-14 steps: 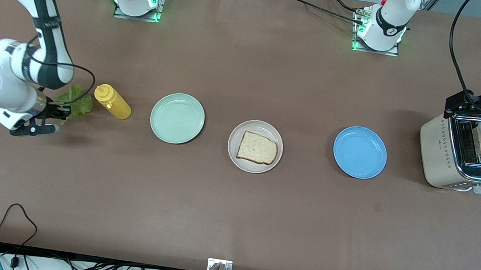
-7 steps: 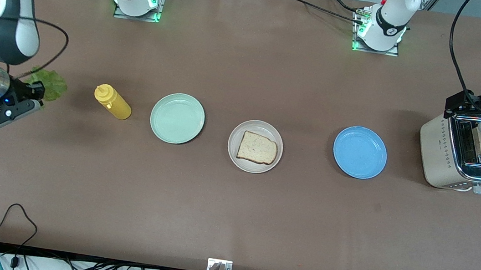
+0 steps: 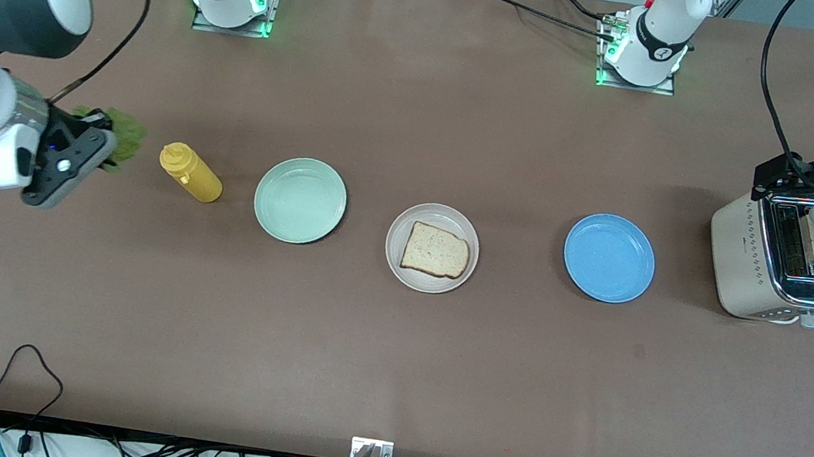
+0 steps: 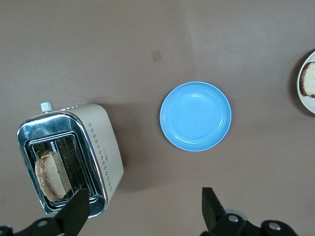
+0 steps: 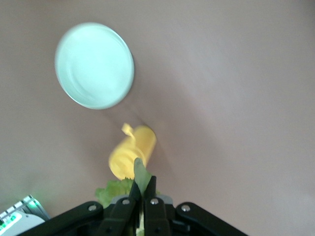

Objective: Make sandwich in beige plate with both arms
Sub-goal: 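Carry the lettuce over the toast on the beige plate with the right gripper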

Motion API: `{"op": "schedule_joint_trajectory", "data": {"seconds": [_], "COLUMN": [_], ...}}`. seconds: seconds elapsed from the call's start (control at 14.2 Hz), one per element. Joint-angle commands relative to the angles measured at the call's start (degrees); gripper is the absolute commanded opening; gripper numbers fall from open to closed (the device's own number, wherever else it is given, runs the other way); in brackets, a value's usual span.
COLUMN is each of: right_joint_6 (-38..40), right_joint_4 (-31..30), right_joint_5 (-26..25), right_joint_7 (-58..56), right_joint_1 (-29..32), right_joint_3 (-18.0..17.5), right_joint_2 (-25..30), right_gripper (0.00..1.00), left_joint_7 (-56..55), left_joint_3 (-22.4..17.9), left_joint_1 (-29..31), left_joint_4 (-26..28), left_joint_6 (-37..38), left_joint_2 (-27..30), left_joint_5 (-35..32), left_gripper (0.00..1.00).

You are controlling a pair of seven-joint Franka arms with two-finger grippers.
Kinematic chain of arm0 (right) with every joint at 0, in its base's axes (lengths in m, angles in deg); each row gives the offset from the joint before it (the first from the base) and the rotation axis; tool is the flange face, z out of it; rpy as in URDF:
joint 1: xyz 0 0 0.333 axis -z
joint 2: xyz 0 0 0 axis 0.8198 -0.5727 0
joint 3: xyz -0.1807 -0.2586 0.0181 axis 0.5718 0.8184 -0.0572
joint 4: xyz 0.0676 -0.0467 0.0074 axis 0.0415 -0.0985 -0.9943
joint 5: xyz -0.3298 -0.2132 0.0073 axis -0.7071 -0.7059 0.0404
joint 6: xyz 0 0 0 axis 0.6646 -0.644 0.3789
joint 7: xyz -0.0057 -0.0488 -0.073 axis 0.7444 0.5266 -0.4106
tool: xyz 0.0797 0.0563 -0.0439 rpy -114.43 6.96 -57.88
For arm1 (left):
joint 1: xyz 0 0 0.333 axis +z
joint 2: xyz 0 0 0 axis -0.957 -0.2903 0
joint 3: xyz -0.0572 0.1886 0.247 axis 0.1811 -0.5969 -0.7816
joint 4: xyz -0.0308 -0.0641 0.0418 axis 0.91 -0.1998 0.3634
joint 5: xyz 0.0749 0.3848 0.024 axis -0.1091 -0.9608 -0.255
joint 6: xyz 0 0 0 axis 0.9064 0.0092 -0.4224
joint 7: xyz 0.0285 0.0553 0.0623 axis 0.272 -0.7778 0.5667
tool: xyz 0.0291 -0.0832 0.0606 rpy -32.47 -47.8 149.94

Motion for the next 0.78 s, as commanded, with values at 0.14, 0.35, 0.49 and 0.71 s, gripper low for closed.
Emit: {"op": "schedule_joint_trajectory", "data": {"seconds": [0.14,0.35,0.49,0.71], "right_joint_6": [0.51,-3.43,-7.22,-13.27], "right_joint_4": [5.27,6.86,6.77,6.77], "right_joint_5": [7.43,8.85,9.72,13.24], "right_joint_7": [-2.07,-1.80,-1.89,-3.73], "right_joint_1": [-9.26,-15.85,-19.55,-23.33], "right_joint_3": [0.55,0.55,0.55,0.55], "right_joint_2": [-2.10,-4.21,-5.96,-10.00], "right_gripper": [0.00,0.00,0.00,0.00], "left_joint_7": [0.26,0.26,0.26,0.35], "left_joint_3": [0.03,0.03,0.03,0.03], "left_joint_1": [0.03,0.03,0.03,0.46], "left_joint_4": [-1.05,-1.05,-1.05,-0.96], "left_joint_6": [0.89,0.89,0.98,0.89], "left_joint_2": [-0.33,-0.33,-0.33,-0.33], "left_joint_5": [-1.22,-1.13,-1.13,-1.22], "left_gripper": [1.00,1.00,1.00,1.00]}}
